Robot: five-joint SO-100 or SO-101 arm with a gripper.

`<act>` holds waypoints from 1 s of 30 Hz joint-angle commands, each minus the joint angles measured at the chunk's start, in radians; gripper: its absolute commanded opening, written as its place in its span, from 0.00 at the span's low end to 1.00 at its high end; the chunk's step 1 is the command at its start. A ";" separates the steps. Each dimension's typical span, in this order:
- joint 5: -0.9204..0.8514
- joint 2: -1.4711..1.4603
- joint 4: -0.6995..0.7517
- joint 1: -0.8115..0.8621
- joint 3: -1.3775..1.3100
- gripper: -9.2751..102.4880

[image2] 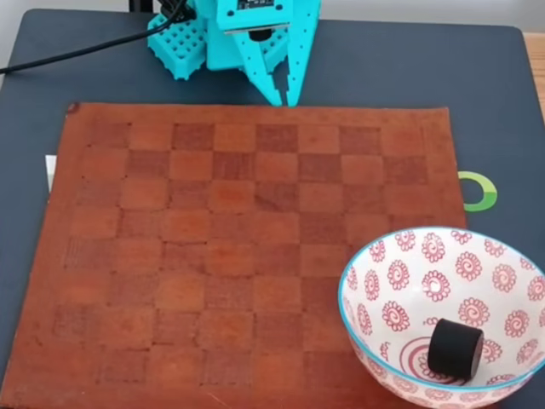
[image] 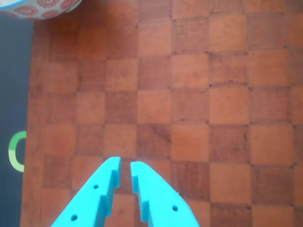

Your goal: Grasp a black cylinder and put it in a bowl.

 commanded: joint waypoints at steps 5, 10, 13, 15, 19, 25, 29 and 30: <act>0.017 0.193 -0.015 0.005 0.141 0.08; 0.018 0.305 -0.017 0.006 0.225 0.08; 0.023 0.305 -0.017 0.021 0.244 0.08; 0.014 0.304 -0.017 0.040 0.244 0.08; 0.012 0.302 -0.003 0.069 0.244 0.08; 0.012 0.302 -0.006 0.072 0.272 0.08; 0.012 0.302 -0.006 0.112 0.290 0.08; 0.011 0.302 -0.005 0.117 0.290 0.08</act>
